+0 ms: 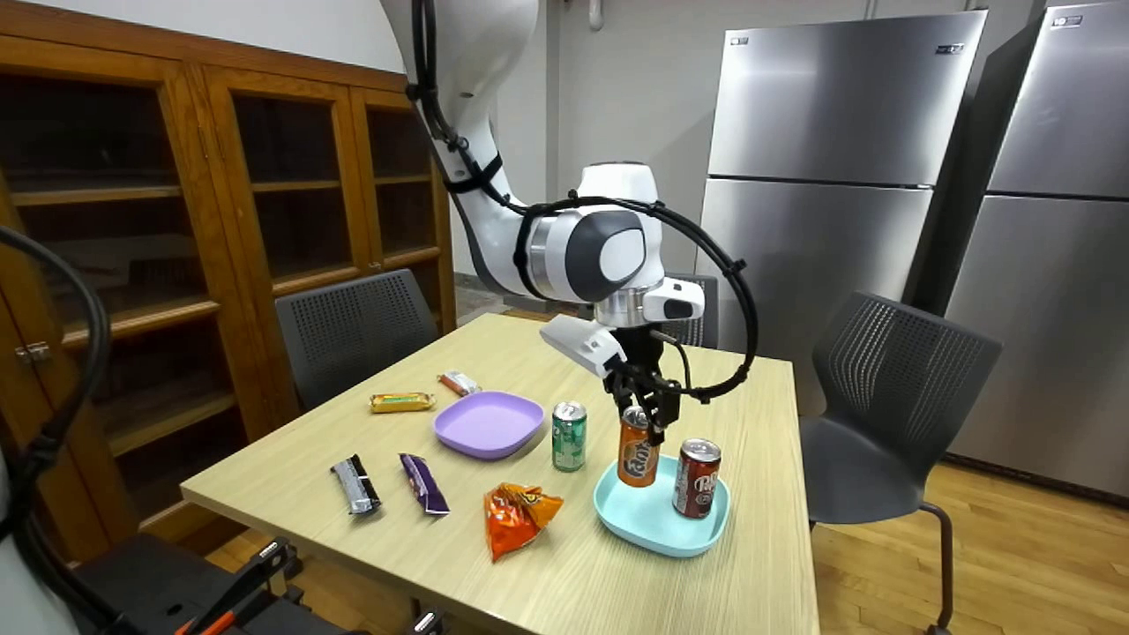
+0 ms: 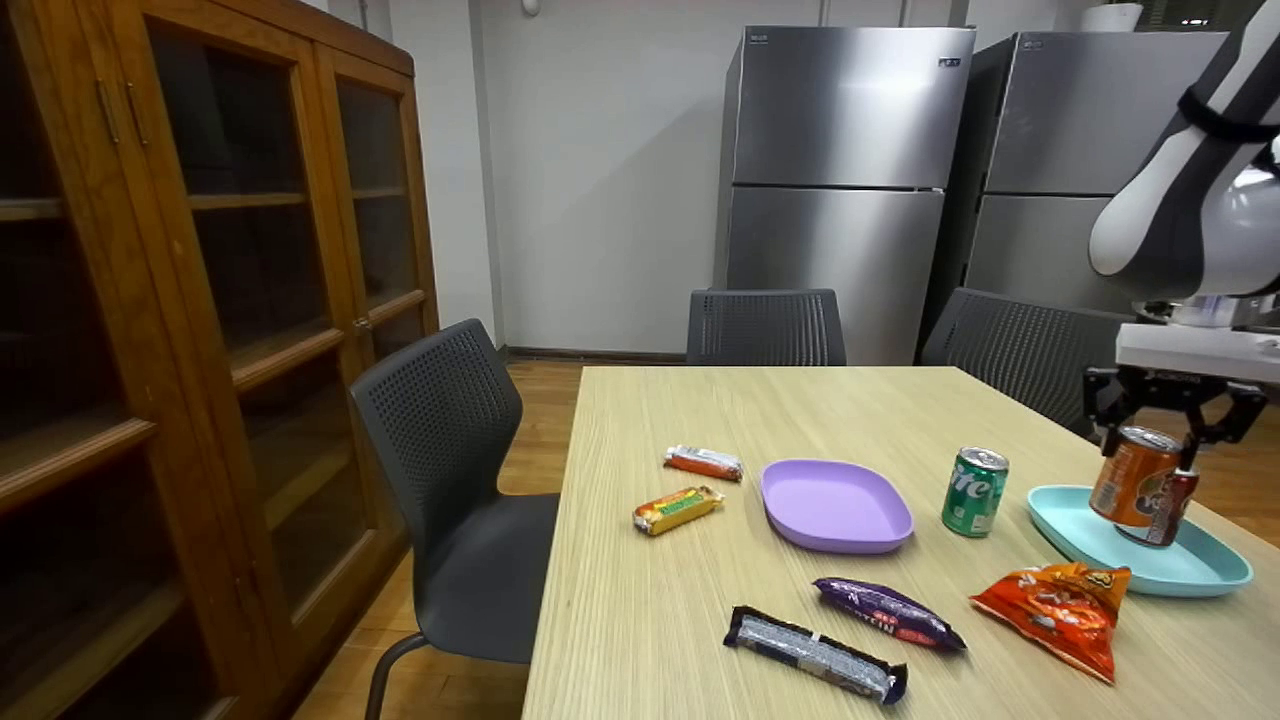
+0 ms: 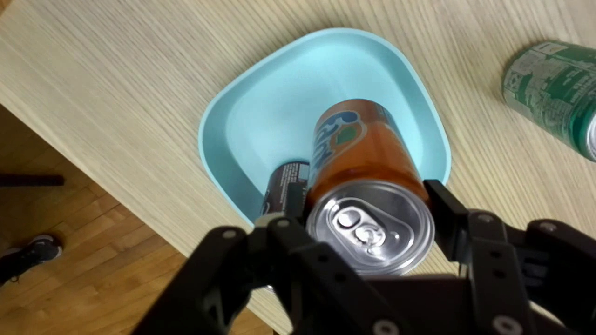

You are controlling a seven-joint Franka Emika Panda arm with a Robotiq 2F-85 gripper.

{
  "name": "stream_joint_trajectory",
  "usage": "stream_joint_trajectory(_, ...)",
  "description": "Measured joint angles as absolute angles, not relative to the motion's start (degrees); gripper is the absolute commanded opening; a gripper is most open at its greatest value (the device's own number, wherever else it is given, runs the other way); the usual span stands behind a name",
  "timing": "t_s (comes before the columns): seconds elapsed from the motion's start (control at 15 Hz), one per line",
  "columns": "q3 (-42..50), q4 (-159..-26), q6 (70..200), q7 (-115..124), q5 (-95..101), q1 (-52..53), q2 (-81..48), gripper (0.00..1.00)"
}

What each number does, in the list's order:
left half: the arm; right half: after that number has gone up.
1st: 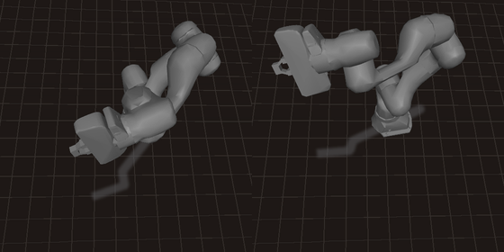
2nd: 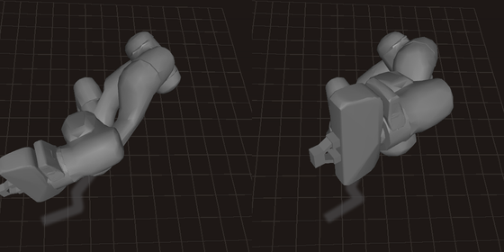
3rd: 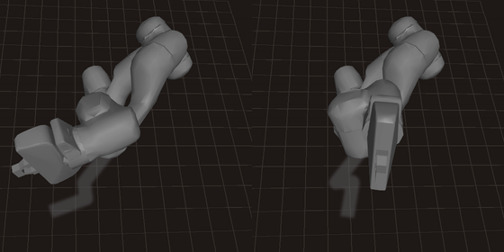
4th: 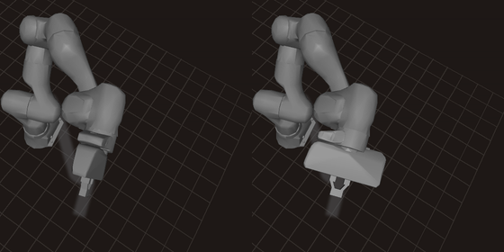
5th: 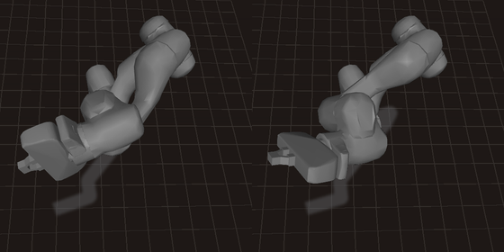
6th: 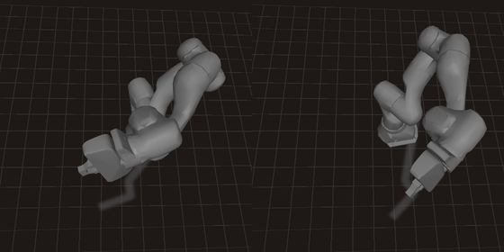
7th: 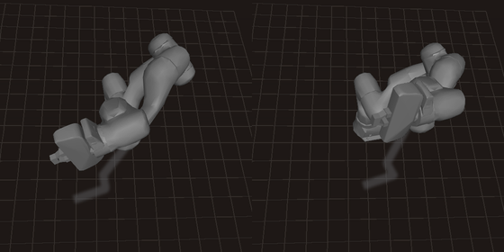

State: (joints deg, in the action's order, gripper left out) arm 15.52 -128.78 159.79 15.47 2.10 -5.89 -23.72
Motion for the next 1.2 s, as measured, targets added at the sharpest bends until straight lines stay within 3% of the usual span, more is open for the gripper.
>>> stream_joint_trajectory(0.8, 13.89, -115.71, 159.69, 15.47, 1.86, -6.07, -36.24, 0.40)
stream_joint_trajectory(0.87, 13.89, -115.05, 159.69, 15.47, 1.86, -6.11, -36.86, 0.90)
stream_joint_trajectory(1.0, 13.90, -113.98, 159.65, 15.47, 1.84, -6.12, -37.82, 0.97)
stream_joint_trajectory(1.2, 13.92, -113.14, 159.65, 15.44, 1.81, -6.20, -38.02, 1.00)
